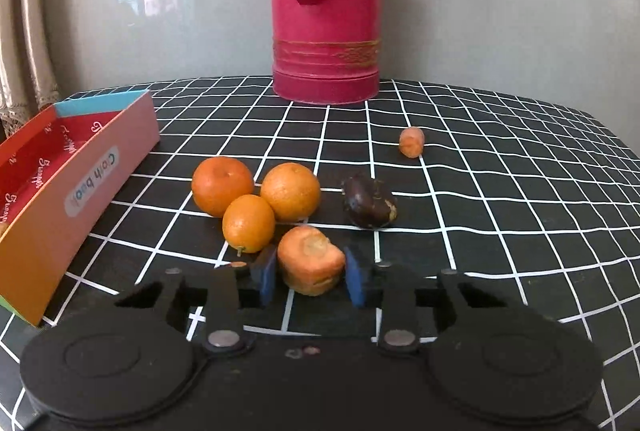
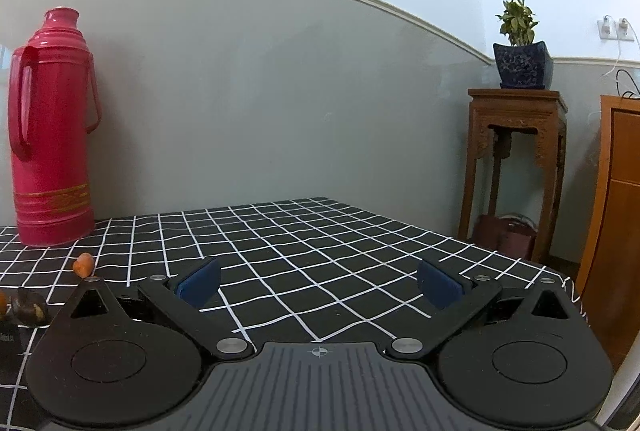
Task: Organize fruits
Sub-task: 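Carry the cut orange piece with the left gripper into the box and release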
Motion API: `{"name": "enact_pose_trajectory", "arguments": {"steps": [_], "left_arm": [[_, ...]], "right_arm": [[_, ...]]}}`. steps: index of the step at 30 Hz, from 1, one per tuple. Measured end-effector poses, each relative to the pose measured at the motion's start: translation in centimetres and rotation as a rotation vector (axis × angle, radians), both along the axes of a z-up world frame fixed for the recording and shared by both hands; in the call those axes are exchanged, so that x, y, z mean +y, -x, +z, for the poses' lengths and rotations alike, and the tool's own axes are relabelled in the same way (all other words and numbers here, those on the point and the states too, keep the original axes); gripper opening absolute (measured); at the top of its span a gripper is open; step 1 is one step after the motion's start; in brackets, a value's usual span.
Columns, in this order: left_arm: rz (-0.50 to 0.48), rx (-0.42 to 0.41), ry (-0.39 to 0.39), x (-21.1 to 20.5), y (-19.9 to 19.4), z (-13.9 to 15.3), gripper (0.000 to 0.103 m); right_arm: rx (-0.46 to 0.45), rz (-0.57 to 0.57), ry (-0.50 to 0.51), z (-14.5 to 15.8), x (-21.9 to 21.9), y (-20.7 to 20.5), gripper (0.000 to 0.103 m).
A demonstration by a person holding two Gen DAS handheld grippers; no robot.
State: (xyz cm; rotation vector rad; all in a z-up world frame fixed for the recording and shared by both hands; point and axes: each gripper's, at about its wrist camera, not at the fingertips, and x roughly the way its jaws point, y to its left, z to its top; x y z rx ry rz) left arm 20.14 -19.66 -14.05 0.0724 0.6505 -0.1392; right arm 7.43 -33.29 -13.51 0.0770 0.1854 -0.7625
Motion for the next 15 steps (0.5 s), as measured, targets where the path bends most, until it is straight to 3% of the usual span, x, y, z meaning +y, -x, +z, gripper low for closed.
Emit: {"name": "enact_pose_trajectory", "arguments": {"steps": [10,15], "left_arm": [[-0.008,0.009,0.02,0.7,-0.2,0.2,0.025],[-0.006,-0.057,-0.012,1.2,0.4,0.9,0.025]], "right_arm": [[-0.006,0.048,-0.013,0.1,0.7,-0.3,0.103],[-0.013,0.082,-0.021,0.4,1.4,-0.6,0.103]]}}
